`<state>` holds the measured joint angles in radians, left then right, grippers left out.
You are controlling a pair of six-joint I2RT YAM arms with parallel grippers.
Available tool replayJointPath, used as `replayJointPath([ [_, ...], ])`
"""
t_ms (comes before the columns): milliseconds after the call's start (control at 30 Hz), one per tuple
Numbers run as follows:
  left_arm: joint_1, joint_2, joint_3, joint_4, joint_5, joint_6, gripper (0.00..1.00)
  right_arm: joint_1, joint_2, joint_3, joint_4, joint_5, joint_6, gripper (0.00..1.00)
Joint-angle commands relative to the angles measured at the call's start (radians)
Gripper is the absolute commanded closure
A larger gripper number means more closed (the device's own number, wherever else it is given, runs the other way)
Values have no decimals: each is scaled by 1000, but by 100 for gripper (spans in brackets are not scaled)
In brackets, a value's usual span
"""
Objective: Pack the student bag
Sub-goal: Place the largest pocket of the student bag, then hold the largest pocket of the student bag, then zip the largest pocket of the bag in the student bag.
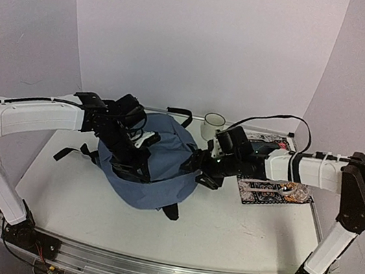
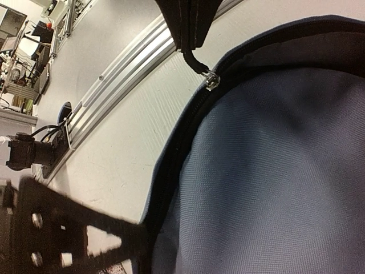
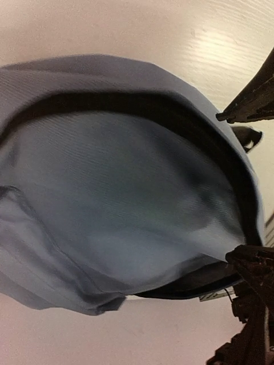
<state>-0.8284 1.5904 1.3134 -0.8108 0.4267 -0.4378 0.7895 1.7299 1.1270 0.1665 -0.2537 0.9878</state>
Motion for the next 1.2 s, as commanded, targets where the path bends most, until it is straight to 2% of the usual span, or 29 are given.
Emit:
replayJointPath([
  [0, 2, 4, 53, 26, 42, 41, 100, 75, -57, -33, 6, 110, 174, 26],
  [167, 2, 3, 53, 27, 50, 60, 100, 132, 13, 19, 48, 106, 236, 30],
  [233, 3, -3, 47, 25, 36, 69, 100, 147, 50, 52, 51, 97, 241, 35],
  [267, 3, -8, 43, 25, 19, 74, 100, 151, 61, 63, 51, 91, 242, 41],
  [400, 30, -42, 16, -3, -79, 100, 100, 152, 43, 50, 44, 125, 230, 74],
  [500, 65, -56, -3, -42, -153, 116, 100, 134, 2, 35, -12, 168, 188, 93],
  [567, 85, -64, -14, -61, -194, 123, 100, 112, -27, 18, -51, 185, 164, 100],
  [800, 180, -98, -87, -123, -405, 125, 100, -31, -187, -88, -163, 201, 54, 100],
  [1000, 245, -104, -179, -136, -569, 78, 100, -155, -261, -102, -250, 186, -58, 100],
  [1067, 252, -89, -191, -135, -595, 73, 100, -160, -247, -86, -262, 180, -80, 100],
  [1167, 253, -80, -169, -112, -512, 92, 100, -157, -205, -50, -268, 121, -133, 100],
])
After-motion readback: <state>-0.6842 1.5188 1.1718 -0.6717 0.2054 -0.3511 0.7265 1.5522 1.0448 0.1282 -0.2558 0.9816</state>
